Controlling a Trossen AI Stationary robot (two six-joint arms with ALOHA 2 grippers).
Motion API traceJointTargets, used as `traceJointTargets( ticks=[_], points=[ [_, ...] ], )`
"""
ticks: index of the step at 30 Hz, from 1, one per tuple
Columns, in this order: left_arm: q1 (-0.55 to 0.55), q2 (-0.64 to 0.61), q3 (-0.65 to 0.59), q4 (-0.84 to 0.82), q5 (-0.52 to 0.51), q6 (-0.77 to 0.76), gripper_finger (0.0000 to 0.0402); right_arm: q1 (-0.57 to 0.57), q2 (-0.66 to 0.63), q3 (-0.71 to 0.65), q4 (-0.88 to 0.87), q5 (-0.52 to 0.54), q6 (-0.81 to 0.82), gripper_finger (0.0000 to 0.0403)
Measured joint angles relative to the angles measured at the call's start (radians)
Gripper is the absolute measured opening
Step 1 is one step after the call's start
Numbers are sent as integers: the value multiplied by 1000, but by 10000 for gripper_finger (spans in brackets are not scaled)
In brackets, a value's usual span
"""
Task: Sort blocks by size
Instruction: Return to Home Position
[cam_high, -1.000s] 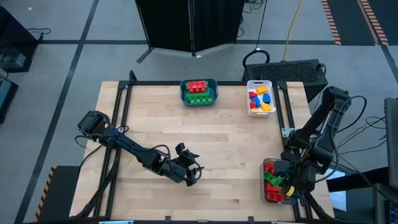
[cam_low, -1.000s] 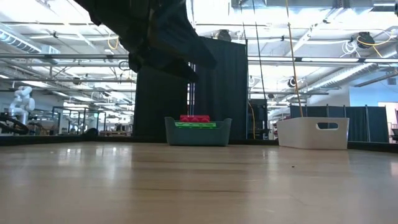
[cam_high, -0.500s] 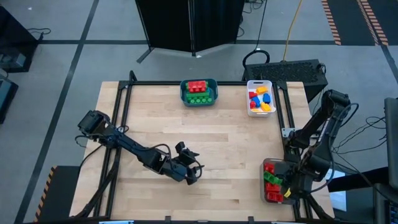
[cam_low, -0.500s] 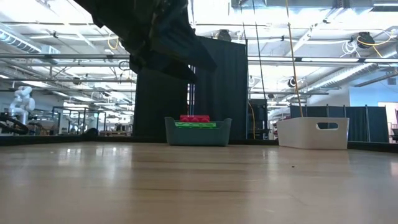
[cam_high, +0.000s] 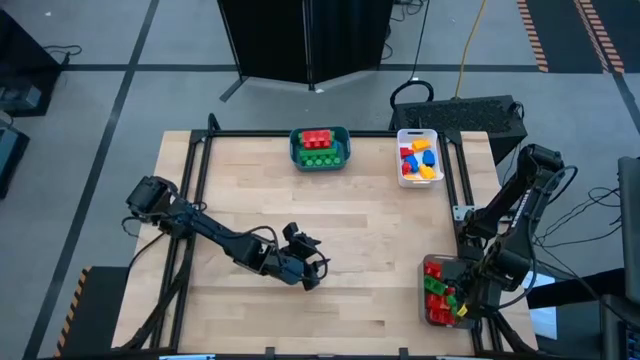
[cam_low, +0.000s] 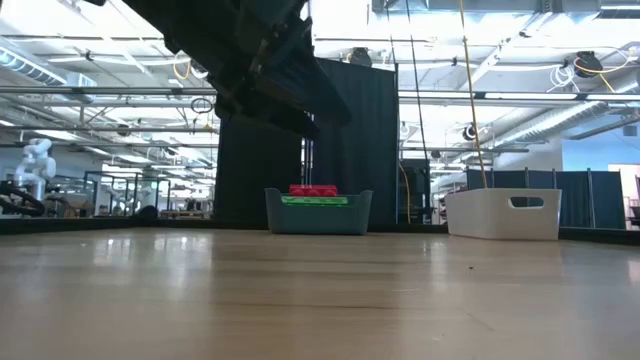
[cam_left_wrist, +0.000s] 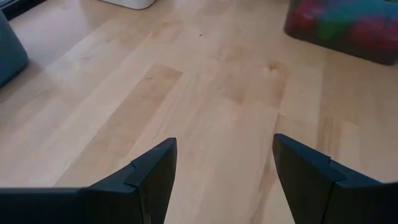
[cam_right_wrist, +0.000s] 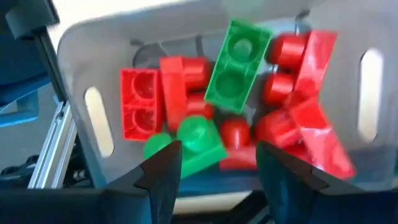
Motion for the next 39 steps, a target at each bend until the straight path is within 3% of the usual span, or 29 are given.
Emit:
traceJointTargets(
  ticks=[8, 15, 19, 23, 27, 29, 32, 39],
  points=[
    [53, 0, 0, 12, -2, -7, 242, -60, 0, 0, 7, 116, -117, 178],
    [40, 0, -1, 90, -47, 81, 242, -108, 0, 0, 54, 328, -309, 173],
    [2, -7, -1, 214, -53, 230, 242, -121, 0, 0, 63, 559, -402, 173],
    [-17, -52, -1, 218, -54, 295, 242, -127, 0, 0, 101, 843, -500, 173],
    [-29, -103, -1, 213, -57, 422, 242, -135, 0, 0, 223, 1131, -613, 173],
    [-30, -130, -1, 216, -50, 461, 242, -154, 0, 0, 302, 1214, -679, 173],
    [-16, -164, -1, 212, 6, 525, 236, -205, 0, 0, 391, 1216, -755, 173],
    [40, -219, -9, 214, 148, 603, 188, -351, 0, 0, 547, 1085, -834, 173]
  ],
)
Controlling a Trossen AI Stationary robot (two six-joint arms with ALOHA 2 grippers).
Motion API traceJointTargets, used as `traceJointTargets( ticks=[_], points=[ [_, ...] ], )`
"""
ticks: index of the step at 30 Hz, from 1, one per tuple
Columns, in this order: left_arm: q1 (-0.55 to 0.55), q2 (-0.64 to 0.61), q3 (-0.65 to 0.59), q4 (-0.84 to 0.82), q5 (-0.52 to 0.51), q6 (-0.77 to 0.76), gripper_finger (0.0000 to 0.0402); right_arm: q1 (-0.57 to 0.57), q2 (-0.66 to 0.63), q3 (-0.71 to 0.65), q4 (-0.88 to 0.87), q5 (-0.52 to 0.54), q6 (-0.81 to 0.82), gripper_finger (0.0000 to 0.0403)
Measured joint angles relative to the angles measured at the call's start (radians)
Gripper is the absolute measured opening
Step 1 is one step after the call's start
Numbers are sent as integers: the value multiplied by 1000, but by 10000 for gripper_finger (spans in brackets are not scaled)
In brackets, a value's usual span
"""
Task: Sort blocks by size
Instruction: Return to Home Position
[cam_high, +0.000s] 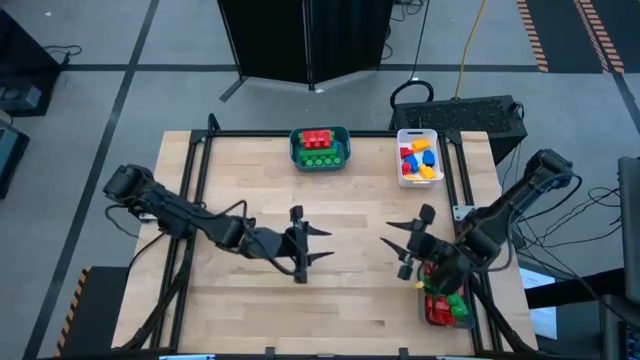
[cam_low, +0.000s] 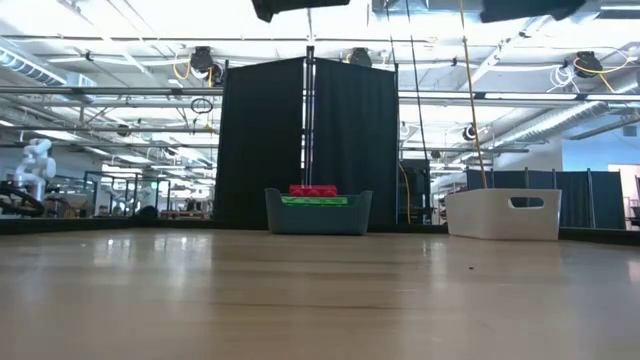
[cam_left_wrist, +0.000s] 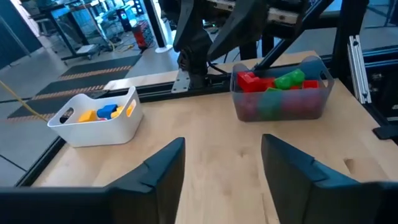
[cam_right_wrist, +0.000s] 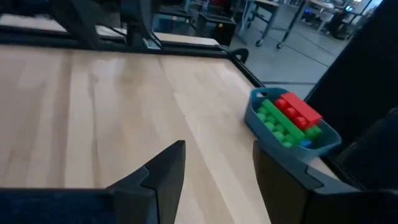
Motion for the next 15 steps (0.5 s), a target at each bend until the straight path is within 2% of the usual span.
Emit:
traceJointTargets(
  ticks=[4, 9, 15],
  points=[
    [28, -28, -43, 5, 54, -20, 163, -75, 29, 0, 199, -92, -168, 173],
    [21, -92, -156, 102, 72, -35, 139, -181, 121, 0, 508, -329, -407, 173],
    [18, -254, -251, 138, 79, -10, 126, -312, 213, 0, 677, -467, -459, 164]
  ],
)
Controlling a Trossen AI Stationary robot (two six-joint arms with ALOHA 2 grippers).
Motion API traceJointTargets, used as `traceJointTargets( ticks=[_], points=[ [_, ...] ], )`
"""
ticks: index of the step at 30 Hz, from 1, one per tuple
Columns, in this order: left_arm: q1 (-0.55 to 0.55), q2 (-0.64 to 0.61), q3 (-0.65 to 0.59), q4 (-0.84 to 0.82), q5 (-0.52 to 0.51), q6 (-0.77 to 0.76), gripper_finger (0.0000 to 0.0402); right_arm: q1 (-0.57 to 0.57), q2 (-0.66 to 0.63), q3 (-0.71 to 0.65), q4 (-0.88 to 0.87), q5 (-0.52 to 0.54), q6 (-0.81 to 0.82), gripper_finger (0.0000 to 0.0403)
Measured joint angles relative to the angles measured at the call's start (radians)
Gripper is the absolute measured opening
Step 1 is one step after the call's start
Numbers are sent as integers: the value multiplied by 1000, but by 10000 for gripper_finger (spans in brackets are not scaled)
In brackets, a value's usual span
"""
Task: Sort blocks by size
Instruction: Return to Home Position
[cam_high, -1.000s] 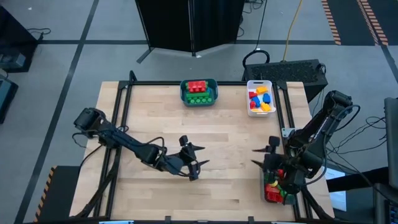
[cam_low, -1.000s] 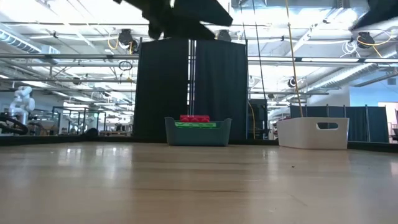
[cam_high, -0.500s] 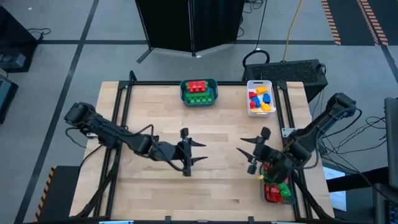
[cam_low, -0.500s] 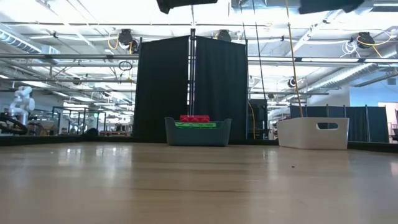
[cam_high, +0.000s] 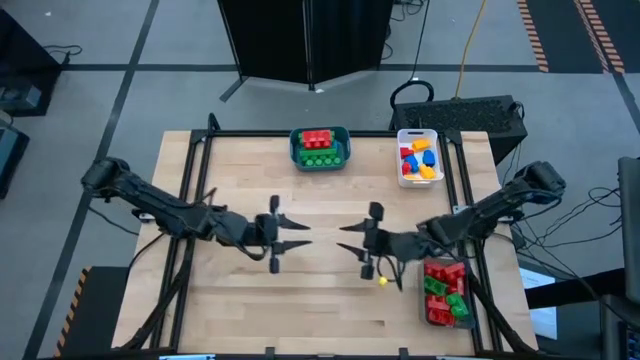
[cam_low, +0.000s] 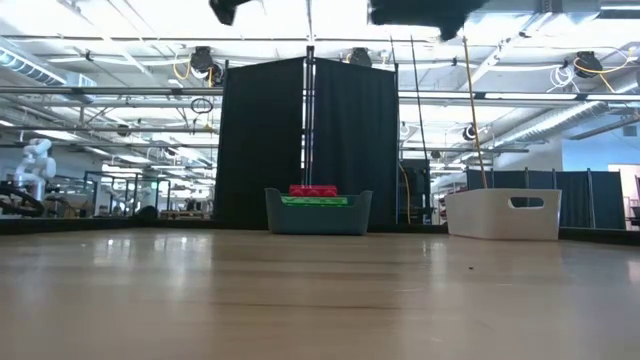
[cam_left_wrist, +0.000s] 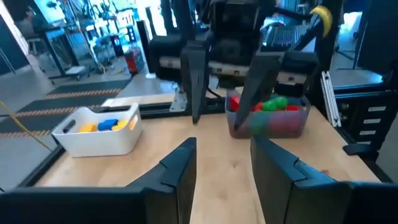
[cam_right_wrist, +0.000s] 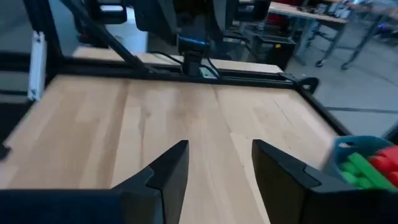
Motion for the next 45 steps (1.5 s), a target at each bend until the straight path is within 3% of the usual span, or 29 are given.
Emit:
traceJointTargets(
  ticks=[6, 13, 15, 18, 26, 33, 39, 45],
  points=[
    [1, -146, -113, -6, 2, 60, 125, -143, 44, 0, 180, -268, -1, 124],
    [15, -291, -240, 21, 3, 55, 125, -258, 32, 0, 195, -328, -46, 47],
    [15, -328, -273, 20, 3, 55, 125, -281, 24, 0, 184, -389, -48, 20],
    [15, -374, -314, 17, 8, 55, 125, -296, 8, -1, 138, -438, -50, 5],
    [13, -451, -397, 24, 55, -34, 112, -289, -93, -1, 42, -439, -74, 1],
    [-8, -456, -430, 23, 56, -100, 14, -260, -229, -27, -71, -433, -108, 0],
    [-53, -457, -441, 20, 7, -176, 3, -232, -395, -231, -5, -339, -88, 0],
    [-98, -457, -441, 21, -93, -178, 0, -232, -602, -448, 146, -341, -51, 0]
  ],
)
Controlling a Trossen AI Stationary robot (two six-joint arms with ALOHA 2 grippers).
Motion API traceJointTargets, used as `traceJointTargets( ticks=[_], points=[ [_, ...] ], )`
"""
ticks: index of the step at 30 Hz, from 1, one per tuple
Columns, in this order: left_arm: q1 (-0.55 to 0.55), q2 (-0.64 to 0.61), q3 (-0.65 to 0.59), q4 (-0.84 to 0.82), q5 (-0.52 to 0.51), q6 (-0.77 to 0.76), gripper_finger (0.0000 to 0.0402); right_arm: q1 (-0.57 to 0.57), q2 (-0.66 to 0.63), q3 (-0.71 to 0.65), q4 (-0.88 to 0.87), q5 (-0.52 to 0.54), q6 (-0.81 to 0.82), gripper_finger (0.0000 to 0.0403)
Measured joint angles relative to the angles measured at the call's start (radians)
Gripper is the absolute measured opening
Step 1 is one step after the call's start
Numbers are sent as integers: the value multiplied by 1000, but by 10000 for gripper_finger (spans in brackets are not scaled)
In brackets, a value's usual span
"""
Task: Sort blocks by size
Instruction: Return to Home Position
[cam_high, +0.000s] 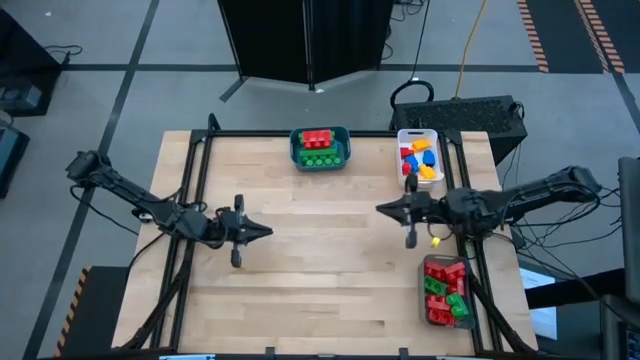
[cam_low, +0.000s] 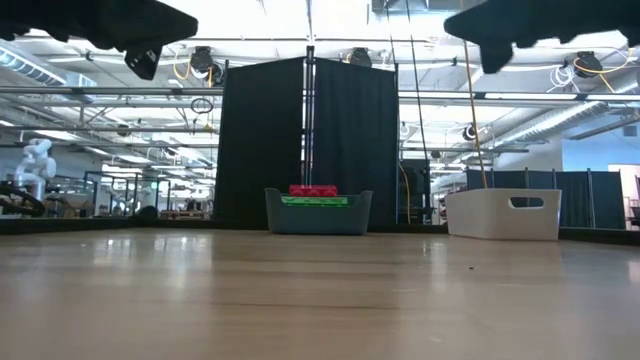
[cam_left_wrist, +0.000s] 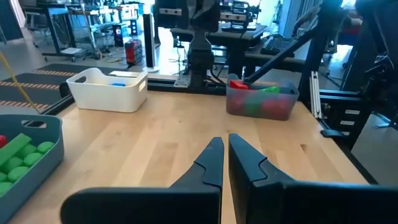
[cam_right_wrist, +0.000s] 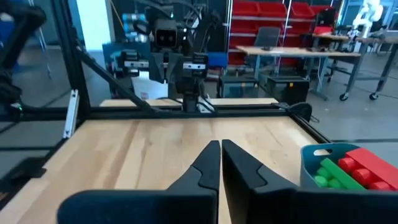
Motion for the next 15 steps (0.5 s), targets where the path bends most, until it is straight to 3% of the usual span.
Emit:
traceJointTargets(
  ticks=[3, 7, 15],
  points=[
    [0, 0, 0, 3, 10, 17, 0, 0, -93, -51, -2, -14, 5, 0],
    [-2, 0, 0, 6, 135, 71, 0, 0, -178, -80, -30, -33, 2, 0],
    [31, -25, -32, 11, 123, 84, 0, 0, -227, -80, -64, -20, -1, 0]
  ],
)
